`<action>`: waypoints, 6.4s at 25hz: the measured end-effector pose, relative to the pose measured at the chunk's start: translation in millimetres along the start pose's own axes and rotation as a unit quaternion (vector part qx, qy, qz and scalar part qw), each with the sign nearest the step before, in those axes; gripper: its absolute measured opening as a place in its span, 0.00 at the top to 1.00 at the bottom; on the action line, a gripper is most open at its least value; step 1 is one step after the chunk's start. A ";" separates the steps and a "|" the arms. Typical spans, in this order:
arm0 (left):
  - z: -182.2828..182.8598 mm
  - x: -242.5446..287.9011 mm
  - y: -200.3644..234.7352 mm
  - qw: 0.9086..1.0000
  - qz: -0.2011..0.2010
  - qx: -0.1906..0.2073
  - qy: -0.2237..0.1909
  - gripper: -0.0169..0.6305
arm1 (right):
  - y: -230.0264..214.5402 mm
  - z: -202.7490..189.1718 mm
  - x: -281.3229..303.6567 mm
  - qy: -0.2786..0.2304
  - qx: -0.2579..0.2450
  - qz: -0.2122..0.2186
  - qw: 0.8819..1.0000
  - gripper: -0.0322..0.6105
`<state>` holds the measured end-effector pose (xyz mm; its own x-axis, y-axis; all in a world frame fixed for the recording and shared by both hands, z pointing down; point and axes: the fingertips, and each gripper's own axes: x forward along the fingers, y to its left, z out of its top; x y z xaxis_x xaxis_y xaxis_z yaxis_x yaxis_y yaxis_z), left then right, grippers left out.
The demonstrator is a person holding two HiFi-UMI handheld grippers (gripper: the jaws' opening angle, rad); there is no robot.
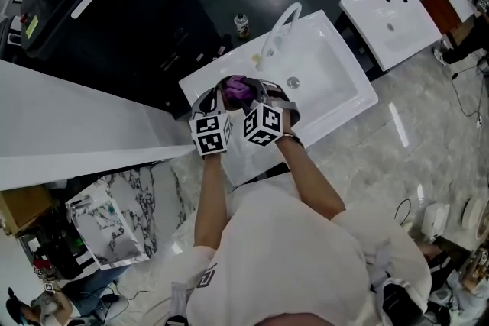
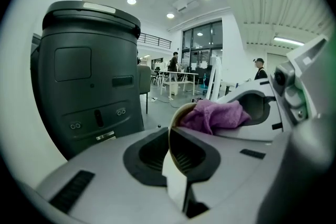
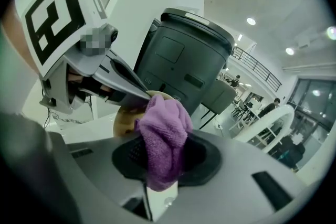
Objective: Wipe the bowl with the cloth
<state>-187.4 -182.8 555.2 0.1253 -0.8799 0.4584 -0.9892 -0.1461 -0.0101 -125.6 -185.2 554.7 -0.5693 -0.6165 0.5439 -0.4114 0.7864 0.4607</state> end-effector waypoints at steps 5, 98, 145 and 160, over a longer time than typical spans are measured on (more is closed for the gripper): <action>16.7 6.5 2.3 1.000 0.002 0.003 -0.012 0.95 | -6.1 -8.0 -7.2 0.009 0.004 -0.010 1.000 0.80; -43.5 -14.2 -51.3 0.987 -0.054 0.118 0.092 0.95 | 51.0 -39.4 -13.6 0.012 -0.050 0.065 0.997 0.80; 38.3 -26.1 -51.2 0.881 -0.021 0.462 -0.100 0.94 | -11.5 -29.3 -13.9 -0.017 -0.367 0.056 0.928 0.81; 8.7 -14.9 9.6 0.974 -0.128 -0.165 -0.091 0.94 | -9.3 -11.1 -27.2 -0.075 -0.250 0.046 0.964 0.81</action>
<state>-198.2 -175.1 540.5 0.3523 -0.9038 0.2431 -0.8904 -0.2437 0.3845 -98.4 -176.2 543.5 -0.6988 -0.5034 0.5083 0.0187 0.6974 0.7164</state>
